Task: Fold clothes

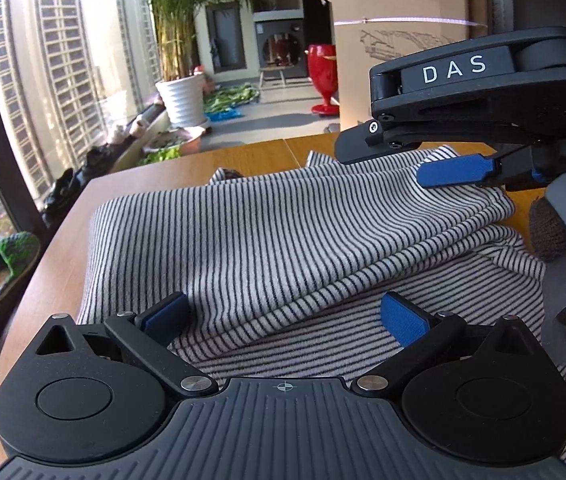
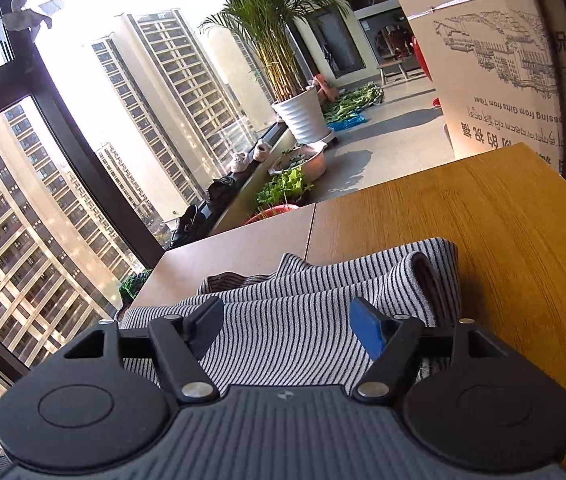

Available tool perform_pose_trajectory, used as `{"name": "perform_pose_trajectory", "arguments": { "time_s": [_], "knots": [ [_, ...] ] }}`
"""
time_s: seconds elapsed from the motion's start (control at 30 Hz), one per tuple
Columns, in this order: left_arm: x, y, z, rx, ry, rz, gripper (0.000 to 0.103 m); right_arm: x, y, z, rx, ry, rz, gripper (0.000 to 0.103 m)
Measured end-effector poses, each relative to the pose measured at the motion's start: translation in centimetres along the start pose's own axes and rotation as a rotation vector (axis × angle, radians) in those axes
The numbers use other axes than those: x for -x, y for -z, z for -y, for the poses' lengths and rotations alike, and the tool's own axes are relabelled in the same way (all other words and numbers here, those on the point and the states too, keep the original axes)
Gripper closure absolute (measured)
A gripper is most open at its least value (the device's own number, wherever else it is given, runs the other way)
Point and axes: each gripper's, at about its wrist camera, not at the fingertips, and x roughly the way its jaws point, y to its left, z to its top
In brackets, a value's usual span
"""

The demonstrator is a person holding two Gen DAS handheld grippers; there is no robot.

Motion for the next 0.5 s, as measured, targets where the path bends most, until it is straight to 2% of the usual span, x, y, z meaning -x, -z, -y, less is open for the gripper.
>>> {"name": "perform_pose_trajectory", "arguments": {
  "time_s": [0.1,0.2,0.27,0.3,0.37,0.47,0.5],
  "knots": [
    [0.2,0.1,-0.1,-0.002,-0.001,0.0,0.0,0.0,0.6,-1.0,0.089,0.043,0.012,0.033],
    [0.2,0.1,-0.1,-0.008,-0.006,0.002,0.0,-0.2,-1.1,-2.1,0.179,0.084,0.027,0.033],
    [0.3,0.1,-0.2,-0.004,-0.003,0.001,0.0,-1.4,-3.3,-2.5,0.241,0.09,0.027,0.04],
    [0.3,0.1,-0.2,-0.004,-0.002,0.001,0.0,-2.2,-4.0,-2.5,0.249,0.095,0.013,0.041],
    [1.3,0.9,0.5,-0.007,-0.003,0.003,0.0,-4.9,-5.0,-2.0,0.257,0.079,-0.068,0.041],
    [2.4,1.7,1.3,-0.009,-0.004,0.005,0.0,-7.7,-4.6,-1.5,0.273,0.115,-0.114,0.042],
    [2.6,1.7,1.3,-0.008,-0.003,0.004,0.0,-8.4,-4.3,-1.4,0.276,0.122,-0.129,0.046]
  ]
}}
